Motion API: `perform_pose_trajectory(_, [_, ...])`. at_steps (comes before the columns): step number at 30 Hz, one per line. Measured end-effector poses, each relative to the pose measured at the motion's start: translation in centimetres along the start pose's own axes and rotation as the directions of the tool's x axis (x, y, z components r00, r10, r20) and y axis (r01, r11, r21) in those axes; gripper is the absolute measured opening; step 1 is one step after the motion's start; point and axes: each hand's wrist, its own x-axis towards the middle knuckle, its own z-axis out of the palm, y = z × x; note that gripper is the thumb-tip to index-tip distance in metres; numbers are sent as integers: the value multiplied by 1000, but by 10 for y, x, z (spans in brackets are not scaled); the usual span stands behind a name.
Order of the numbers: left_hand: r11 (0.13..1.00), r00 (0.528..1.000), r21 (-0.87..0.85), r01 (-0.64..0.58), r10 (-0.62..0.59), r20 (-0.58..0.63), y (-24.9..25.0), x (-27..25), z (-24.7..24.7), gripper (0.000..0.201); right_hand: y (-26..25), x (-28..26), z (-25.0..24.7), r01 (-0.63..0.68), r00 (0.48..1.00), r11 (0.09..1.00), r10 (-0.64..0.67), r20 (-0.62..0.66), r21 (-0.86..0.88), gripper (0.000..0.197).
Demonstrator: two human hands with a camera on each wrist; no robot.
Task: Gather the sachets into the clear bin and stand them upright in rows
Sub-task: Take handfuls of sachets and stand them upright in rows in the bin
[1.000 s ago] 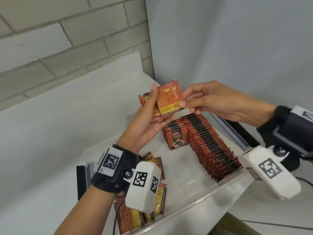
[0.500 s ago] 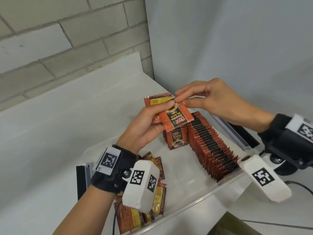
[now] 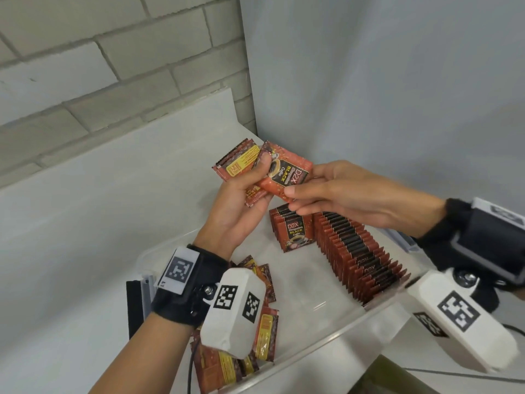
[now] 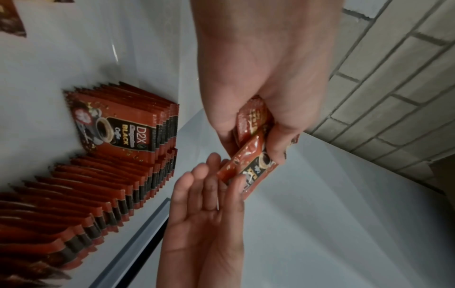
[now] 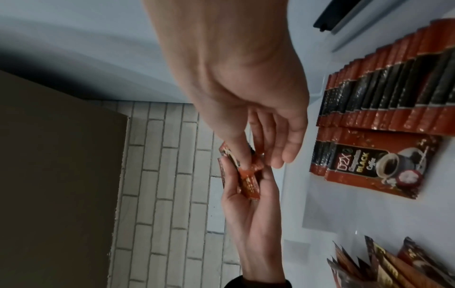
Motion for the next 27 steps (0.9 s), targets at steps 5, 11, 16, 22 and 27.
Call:
perform_pose_trajectory(5, [1000, 1000, -16, -9, 9, -9, 0, 1, -2, 11, -1, 1, 0, 10, 1000, 996, -7, -24, 89, 6])
perform_pose_trajectory(11, [1000, 999, -20, -6, 5, -32, 4, 1, -2, 8, -2, -3, -13, 84, 996, 993, -85, -12, -86, 11])
perform_pose_trajectory(16, [997, 995, -60, -40, 34, -97, 4, 0, -1, 17, 1, -7, -21, 122, 993, 757, -93, 79, -642, 7])
perform_pose_trajectory(22, [999, 996, -45, -26, 22, -84, 3, 1, 0, 19, 2, 4, -4, 183, 979, 392, -161, 128, -901, 9])
perform_pose_trajectory(27, [999, 995, -42, -12, 8, -97, 4, 0, -1, 18, 2, 12, 8, 232, 969, 262, -149, 198, -937, 9])
